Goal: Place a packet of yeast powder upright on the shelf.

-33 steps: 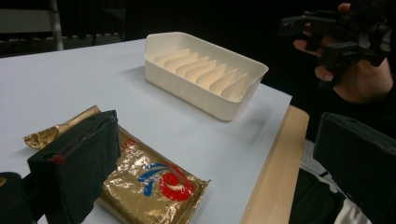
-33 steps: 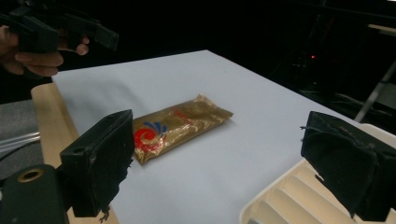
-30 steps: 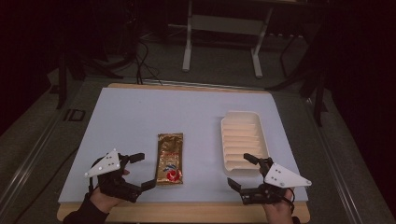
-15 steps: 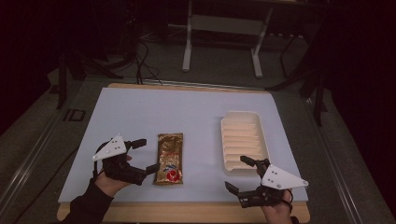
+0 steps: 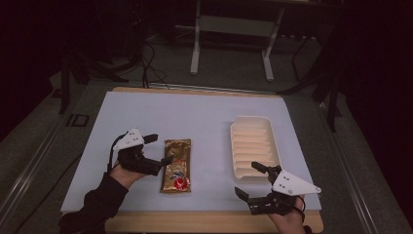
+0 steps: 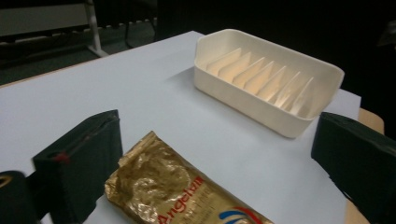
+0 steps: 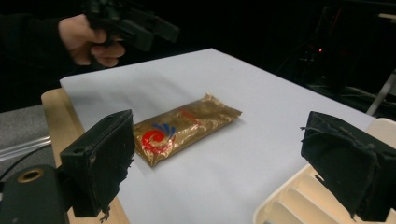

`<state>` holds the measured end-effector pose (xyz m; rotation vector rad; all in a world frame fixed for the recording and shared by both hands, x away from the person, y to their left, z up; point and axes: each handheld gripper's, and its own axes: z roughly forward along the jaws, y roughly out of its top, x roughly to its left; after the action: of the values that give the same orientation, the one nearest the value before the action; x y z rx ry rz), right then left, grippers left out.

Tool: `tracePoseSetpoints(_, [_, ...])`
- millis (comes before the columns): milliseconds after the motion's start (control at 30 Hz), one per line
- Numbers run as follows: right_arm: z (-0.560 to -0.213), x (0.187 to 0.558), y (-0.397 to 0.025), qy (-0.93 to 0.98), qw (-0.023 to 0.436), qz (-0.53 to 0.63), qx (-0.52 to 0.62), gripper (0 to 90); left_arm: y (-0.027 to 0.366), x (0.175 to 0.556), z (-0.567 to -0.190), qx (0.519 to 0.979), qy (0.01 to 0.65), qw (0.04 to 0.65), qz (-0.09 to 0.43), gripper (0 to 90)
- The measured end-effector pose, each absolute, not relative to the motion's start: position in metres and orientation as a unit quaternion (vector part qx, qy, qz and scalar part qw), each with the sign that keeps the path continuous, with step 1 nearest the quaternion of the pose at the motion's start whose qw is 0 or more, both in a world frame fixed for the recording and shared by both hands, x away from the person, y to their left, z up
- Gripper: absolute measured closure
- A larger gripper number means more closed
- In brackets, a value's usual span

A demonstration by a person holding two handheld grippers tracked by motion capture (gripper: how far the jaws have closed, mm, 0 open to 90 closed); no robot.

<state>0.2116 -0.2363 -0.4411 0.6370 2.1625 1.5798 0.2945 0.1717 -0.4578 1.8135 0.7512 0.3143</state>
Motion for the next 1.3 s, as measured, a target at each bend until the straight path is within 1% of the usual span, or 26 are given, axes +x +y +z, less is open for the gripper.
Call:
tracePoseSetpoints(67, [-0.442, 0.211, -0.235, 0.773, 0.191, 0.562, 0.225, 9.8, 0.172, 0.301, -0.461, 0.765, 0.321, 0.543, 0.13, 3.5])
tracePoseSetpoints(133, [-0.442, 0.211, -0.235, 0.774, 0.178, 0.563, 0.227, 11.5, 0.172, 0.307, -0.466, 0.765, 0.325, 0.54, 0.13, 5.3])
tracePoseSetpoints(233, [-0.441, 0.211, -0.236, 0.774, 0.173, 0.566, 0.227, 12.8, 0.171, 0.315, -0.475, 0.772, 0.334, 0.523, 0.139, 6.6])
tracePoseSetpoints(433, [-0.442, 0.211, -0.235, 0.775, 0.17, 0.565, 0.226, 12.9, 0.173, 0.334, -0.492, 0.771, 0.354, 0.51, 0.142, 14.8])
tracePoseSetpoints(533, [-0.442, 0.21, -0.234, 0.778, 0.166, 0.564, 0.222, 13.5, 0.171, 0.342, -0.501, 0.78, 0.36, 0.492, 0.143, 15.8])
tracePoseSetpoints(600, [-0.442, 0.208, -0.234, 0.778, 0.174, 0.562, 0.219, 14.1, 0.17, 0.346, -0.507, 0.783, 0.367, 0.483, 0.137, 19.2])
tracePoseSetpoints(667, [-0.442, 0.207, -0.233, 0.778, 0.173, 0.563, 0.218, 14.1, 0.169, 0.349, -0.512, 0.786, 0.372, 0.473, 0.14, 19.3])
tracePoseSetpoints(800, [-0.442, 0.208, -0.234, 0.778, 0.172, 0.563, 0.218, 14.1, 0.171, 0.359, -0.521, 0.784, 0.39, 0.464, 0.137, 22.7])
tracePoseSetpoints(900, [-0.443, 0.209, -0.235, 0.777, 0.168, 0.565, 0.223, 14.2, 0.172, 0.366, -0.525, 0.787, 0.393, 0.457, 0.132, 28.2])
tracePoseSetpoints(1133, [-0.445, 0.209, -0.234, 0.78, 0.167, 0.56, 0.224, 14.2, 0.169, 0.376, -0.538, 0.81, 0.388, 0.425, 0.114, 31.2])
tracePoseSetpoints(1200, [-0.445, 0.209, -0.234, 0.78, 0.166, 0.56, 0.224, 14.2, 0.167, 0.378, -0.542, 0.818, 0.397, 0.398, 0.121, 31.4])
tracePoseSetpoints(1300, [-0.445, 0.21, -0.234, 0.78, 0.169, 0.558, 0.226, 14.6, 0.168, 0.379, -0.544, 0.813, 0.408, 0.401, 0.11, 34.4])
